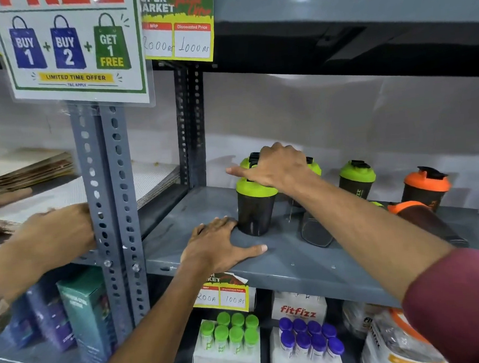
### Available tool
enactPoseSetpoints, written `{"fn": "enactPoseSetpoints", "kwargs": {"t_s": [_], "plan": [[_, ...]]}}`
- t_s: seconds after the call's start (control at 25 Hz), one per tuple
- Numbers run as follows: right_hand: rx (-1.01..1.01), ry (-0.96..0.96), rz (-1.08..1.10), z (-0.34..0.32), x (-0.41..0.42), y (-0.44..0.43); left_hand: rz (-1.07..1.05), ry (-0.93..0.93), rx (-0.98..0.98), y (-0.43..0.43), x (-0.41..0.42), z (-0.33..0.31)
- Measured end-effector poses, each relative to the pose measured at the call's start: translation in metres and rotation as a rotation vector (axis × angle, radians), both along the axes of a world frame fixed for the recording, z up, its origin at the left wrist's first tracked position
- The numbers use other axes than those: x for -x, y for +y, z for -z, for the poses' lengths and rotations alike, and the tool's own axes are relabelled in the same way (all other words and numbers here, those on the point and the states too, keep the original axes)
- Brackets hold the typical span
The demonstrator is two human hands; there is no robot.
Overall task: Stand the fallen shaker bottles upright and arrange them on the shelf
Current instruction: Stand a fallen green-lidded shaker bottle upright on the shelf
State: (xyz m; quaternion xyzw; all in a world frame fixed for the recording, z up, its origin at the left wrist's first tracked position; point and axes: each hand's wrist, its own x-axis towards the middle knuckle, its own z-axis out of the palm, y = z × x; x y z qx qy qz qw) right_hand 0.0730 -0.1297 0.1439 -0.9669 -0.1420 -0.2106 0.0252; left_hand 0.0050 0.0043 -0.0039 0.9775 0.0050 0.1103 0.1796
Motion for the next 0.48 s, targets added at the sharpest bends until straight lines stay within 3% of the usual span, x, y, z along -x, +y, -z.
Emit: {"fn": "enactPoseSetpoints", "kwargs": {"t_s": [0.28,0.48], "plan": [[0.288,0.439,-0.013,-0.039,-0.012,0.019,0.001,-0.028,0.011,0.0,-0.003,0.003],[0.662,0.417,-0.182,-0.048,-0.005,0.02,0.002,-0.051,0.019,0.002,-0.003,0.007]]}}
